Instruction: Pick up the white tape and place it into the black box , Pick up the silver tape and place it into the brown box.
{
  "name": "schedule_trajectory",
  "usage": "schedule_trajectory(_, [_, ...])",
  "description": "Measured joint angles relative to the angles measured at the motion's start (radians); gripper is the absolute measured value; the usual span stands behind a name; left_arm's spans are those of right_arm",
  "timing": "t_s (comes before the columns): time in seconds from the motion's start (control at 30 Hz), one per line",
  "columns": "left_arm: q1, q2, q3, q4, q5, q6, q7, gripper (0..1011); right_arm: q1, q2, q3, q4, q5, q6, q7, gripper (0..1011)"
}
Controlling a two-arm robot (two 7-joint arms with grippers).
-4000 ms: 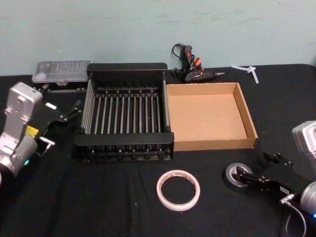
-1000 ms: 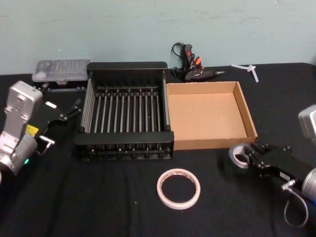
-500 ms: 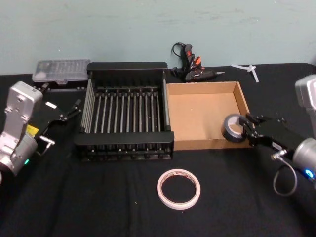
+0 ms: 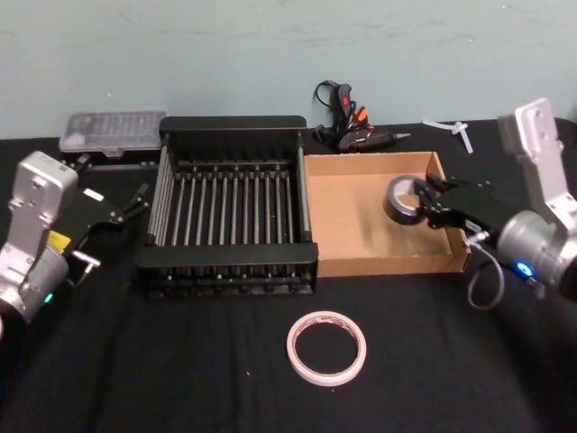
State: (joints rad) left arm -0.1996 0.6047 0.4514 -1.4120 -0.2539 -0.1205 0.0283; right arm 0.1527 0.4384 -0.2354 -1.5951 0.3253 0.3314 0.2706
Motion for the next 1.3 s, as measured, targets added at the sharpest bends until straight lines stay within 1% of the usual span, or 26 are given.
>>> schedule_trajectory(0.03, [0.000, 0.000, 0.000, 0.000, 0.000, 0.000, 0.000, 1001, 0.023, -0.011, -0.010, 0.025, -0.008, 0.002, 0.000, 150])
schedule_trajectory(0.1, [0.000, 0.000, 0.000, 0.000, 0.000, 0.000, 0.000, 1001, 0.042, -0.020, -0.019, 0.048, -0.016, 0.003, 0.000, 150])
schedule_trajectory(0.13, [0.000, 0.000, 0.000, 0.000, 0.000, 0.000, 0.000, 1001, 0.066, -0.032, -0.030, 0.078, -0.026, 0.003, 0.002, 150])
schedule_trajectory(0.23, [0.000, 0.000, 0.000, 0.000, 0.000, 0.000, 0.000, 1001, 0.100, -0.051, -0.046, 0.124, -0.040, 0.003, 0.003, 150])
schedule_trajectory(0.27, [0.000, 0.000, 0.000, 0.000, 0.000, 0.000, 0.000, 1001, 0.122, -0.064, -0.055, 0.152, -0.048, 0.003, 0.004, 150])
schedule_trajectory(0.33, [0.000, 0.000, 0.000, 0.000, 0.000, 0.000, 0.000, 1001, 0.140, -0.077, -0.062, 0.181, -0.056, 0.001, 0.005, 150])
schedule_trajectory(0.37, [0.000, 0.000, 0.000, 0.000, 0.000, 0.000, 0.000, 1001, 0.159, -0.090, -0.069, 0.210, -0.064, -0.002, 0.006, 150])
schedule_trajectory(0.43, [0.000, 0.000, 0.000, 0.000, 0.000, 0.000, 0.000, 1001, 0.173, -0.100, -0.073, 0.232, -0.071, -0.006, 0.006, 150])
schedule_trajectory(0.6, [0.000, 0.000, 0.000, 0.000, 0.000, 0.000, 0.000, 1001, 0.222, -0.138, -0.087, 0.322, -0.098, -0.017, 0.007, 150])
schedule_trajectory(0.83, [0.000, 0.000, 0.000, 0.000, 0.000, 0.000, 0.000, 1001, 0.247, -0.163, -0.093, 0.382, -0.125, -0.019, 0.004, 150])
schedule_trajectory(1.3, [0.000, 0.000, 0.000, 0.000, 0.000, 0.000, 0.000, 1001, 0.245, -0.160, -0.092, 0.375, -0.123, -0.019, 0.004, 159])
